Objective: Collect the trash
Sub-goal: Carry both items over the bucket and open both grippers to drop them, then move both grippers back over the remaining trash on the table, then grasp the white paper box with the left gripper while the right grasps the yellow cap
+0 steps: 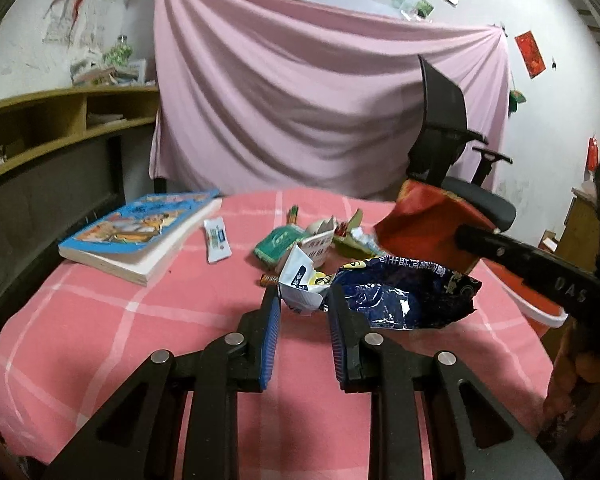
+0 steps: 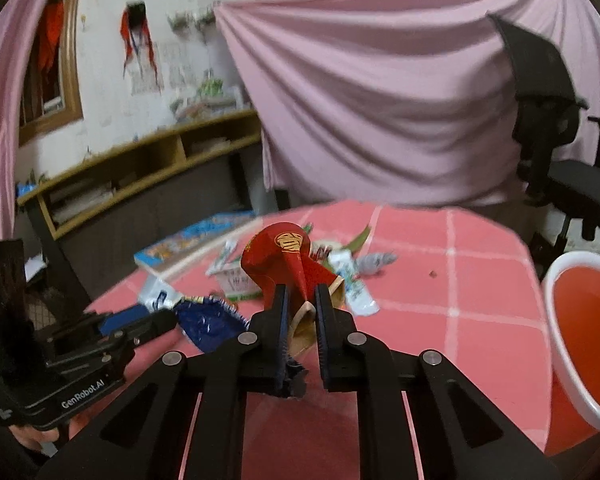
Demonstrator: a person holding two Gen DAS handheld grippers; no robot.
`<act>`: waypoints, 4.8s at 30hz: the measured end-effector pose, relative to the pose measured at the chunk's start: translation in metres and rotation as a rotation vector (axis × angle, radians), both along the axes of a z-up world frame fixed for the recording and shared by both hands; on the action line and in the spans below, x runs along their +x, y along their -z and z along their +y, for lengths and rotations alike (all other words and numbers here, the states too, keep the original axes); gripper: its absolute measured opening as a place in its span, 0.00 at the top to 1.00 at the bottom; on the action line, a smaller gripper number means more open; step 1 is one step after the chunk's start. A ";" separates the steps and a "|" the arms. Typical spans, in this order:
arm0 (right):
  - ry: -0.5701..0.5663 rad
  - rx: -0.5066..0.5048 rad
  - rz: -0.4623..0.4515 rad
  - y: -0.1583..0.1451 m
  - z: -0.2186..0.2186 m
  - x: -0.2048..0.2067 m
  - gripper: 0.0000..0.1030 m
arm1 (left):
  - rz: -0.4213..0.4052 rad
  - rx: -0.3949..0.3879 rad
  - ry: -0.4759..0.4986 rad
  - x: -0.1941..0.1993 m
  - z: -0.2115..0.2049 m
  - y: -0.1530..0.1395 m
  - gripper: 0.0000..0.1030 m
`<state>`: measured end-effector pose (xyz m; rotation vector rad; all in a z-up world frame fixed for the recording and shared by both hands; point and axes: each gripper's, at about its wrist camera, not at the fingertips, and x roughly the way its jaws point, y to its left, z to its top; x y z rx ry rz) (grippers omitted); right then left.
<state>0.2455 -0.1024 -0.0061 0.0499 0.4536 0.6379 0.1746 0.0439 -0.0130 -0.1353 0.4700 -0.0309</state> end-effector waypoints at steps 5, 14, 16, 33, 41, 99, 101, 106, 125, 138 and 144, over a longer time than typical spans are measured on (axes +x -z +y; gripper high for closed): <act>0.102 0.104 -0.147 -0.012 -0.036 -0.020 0.90 | -0.086 -0.032 -0.006 -0.004 -0.012 -0.020 0.84; 0.338 0.153 -0.301 -0.025 -0.110 -0.033 0.89 | -0.168 -0.092 0.056 0.025 -0.075 -0.064 0.84; 0.406 0.149 -0.308 -0.023 -0.129 -0.034 0.89 | -0.173 -0.092 0.083 0.035 -0.096 -0.071 0.84; 0.720 0.214 -0.012 0.023 -0.250 0.016 0.85 | 0.153 -0.095 0.259 0.157 -0.244 -0.026 0.84; 0.718 0.178 0.096 0.041 -0.265 0.023 0.79 | 0.243 -0.135 0.303 0.173 -0.258 -0.012 0.70; 0.150 -0.087 -0.047 0.004 0.004 0.048 0.22 | 0.040 -0.014 -0.015 0.058 0.041 0.007 0.03; 0.109 -0.110 0.011 0.012 0.010 0.055 0.32 | 0.080 -0.037 0.018 0.065 0.041 0.010 0.11; 0.037 -0.150 0.094 0.021 0.021 0.064 0.52 | 0.166 -0.081 0.116 0.082 0.038 0.016 0.42; -0.110 -0.272 0.250 0.042 0.051 0.078 0.85 | 0.249 -0.132 0.216 0.101 0.033 0.015 0.94; -0.066 -0.209 0.149 0.028 0.039 0.058 0.85 | 0.141 -0.013 0.195 0.088 0.012 0.007 0.96; -0.011 -0.102 0.037 0.013 0.017 0.042 0.85 | 0.065 -0.021 0.154 0.072 0.007 0.005 0.96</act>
